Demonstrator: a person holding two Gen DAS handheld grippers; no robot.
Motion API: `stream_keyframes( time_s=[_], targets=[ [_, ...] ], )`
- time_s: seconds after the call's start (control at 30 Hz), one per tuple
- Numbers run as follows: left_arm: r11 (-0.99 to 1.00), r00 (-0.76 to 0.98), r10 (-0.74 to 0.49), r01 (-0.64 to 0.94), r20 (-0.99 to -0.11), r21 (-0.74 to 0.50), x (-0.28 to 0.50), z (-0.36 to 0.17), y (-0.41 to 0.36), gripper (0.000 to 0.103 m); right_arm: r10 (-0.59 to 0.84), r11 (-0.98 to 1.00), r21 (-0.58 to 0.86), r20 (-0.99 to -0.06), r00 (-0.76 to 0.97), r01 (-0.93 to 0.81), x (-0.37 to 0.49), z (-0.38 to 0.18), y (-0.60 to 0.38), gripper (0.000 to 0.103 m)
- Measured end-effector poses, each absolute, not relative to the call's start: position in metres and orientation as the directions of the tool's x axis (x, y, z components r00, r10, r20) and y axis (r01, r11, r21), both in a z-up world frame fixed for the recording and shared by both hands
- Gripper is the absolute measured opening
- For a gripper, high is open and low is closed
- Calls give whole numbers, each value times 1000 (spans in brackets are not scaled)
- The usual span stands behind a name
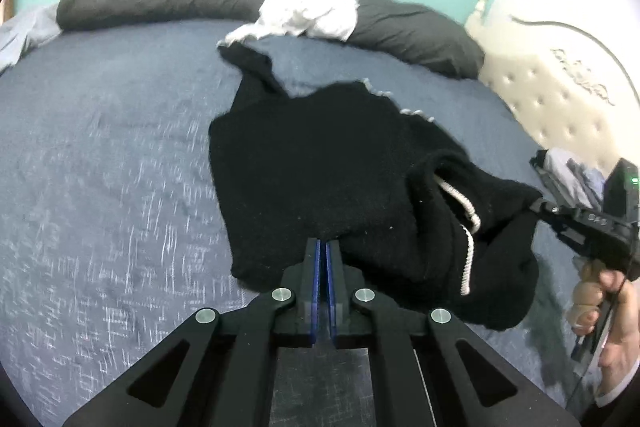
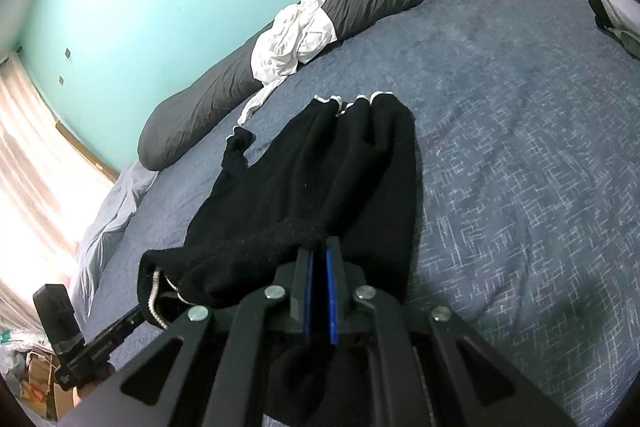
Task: Fold clothes
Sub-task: 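Smooth the hoodie flat with the left tool while the right tool holds the hem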
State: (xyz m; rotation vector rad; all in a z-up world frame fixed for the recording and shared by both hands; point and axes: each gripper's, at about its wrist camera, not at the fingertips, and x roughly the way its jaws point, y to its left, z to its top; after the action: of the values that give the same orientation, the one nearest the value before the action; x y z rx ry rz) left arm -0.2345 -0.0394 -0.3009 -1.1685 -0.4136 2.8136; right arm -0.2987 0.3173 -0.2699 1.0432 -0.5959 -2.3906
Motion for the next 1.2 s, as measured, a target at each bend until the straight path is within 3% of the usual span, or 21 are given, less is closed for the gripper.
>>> stream_keyframes(
  time_s=[0.2, 0.43, 0.5, 0.57, 0.83, 1.0, 1.03, 1.07, 1.2],
  targets=[
    [-970, -682, 182, -5, -708, -244, -235, -302, -26, 5, -569, -805, 538, -583, -580, 249, -300, -272, 311, 7],
    [-982, -704, 170, -63, -690, -178, -224, -287, -11, 20, -569, -800, 560, -595, -568, 214, -302, -279, 315, 8],
    [-981, -719, 181, -79, -672, -180, -219, -279, -10, 26, -572, -799, 561, -593, -567, 219, -302, -278, 315, 8],
    [-977, -717, 205, -108, -666, -185, -218, -276, -5, 48, -571, -799, 559, -593, -568, 221, -302, -278, 314, 8],
    [-966, -666, 248, -113, -703, -234, -227, -295, 16, 51, -573, -798, 563, -595, -564, 217, -302, -278, 311, 9],
    [-964, -638, 239, -65, -732, -259, -235, -313, 17, 51, -579, -798, 555, -597, -556, 235, -300, -277, 306, 9],
    [-960, -635, 245, -55, -733, -274, -236, -315, 14, 43, -580, -798, 553, -596, -555, 240, -300, -277, 305, 9],
    [-960, -633, 242, -48, -736, -274, -236, -315, 12, 24, -580, -798, 551, -597, -554, 243, -299, -277, 304, 9],
    [-961, -631, 237, -41, -738, -274, -237, -314, 4, 12, -580, -799, 549, -597, -554, 245, -299, -276, 304, 9]
  ],
)
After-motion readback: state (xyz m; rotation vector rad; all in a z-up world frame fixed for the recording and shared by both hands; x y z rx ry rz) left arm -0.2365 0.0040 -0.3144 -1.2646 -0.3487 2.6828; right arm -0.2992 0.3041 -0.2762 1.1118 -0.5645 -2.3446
